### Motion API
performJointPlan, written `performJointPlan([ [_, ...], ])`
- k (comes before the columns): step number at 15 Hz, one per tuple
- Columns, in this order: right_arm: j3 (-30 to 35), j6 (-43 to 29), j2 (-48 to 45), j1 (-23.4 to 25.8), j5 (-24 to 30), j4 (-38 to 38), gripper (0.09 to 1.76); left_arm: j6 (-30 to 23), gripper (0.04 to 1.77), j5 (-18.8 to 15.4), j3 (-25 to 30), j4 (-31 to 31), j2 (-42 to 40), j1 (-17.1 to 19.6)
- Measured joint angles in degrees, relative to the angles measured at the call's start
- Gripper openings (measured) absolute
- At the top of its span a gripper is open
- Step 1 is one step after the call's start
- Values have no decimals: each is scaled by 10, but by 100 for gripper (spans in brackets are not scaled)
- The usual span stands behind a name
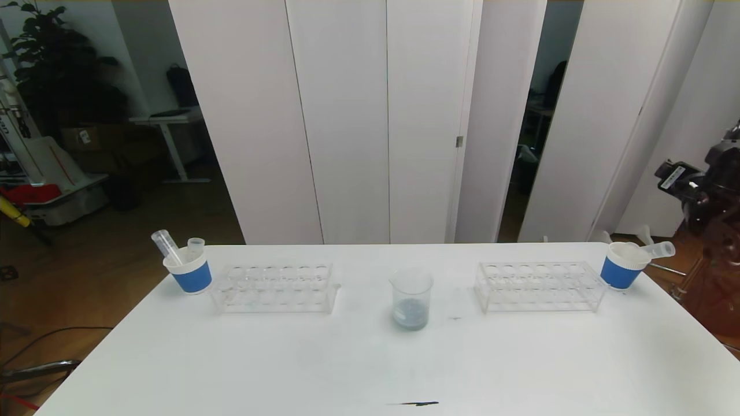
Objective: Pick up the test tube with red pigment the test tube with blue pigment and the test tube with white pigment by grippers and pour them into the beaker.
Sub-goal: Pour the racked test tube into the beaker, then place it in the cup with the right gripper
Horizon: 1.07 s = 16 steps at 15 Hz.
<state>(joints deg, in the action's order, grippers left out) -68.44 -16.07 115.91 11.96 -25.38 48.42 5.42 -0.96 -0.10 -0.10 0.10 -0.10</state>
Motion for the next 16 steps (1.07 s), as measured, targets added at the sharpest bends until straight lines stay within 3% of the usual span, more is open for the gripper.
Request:
performJointPlan([
  [8, 30, 24, -371, -27, 131, -317, 175, 0, 175, 0, 0, 0, 0, 0],
  [12, 47, 50, -548, -57, 151, -461, 175, 0, 175, 0, 0, 0, 0, 0],
  [16, 126, 102, -724, -93, 153, -578, 175, 0, 175, 0, 0, 0, 0, 0],
])
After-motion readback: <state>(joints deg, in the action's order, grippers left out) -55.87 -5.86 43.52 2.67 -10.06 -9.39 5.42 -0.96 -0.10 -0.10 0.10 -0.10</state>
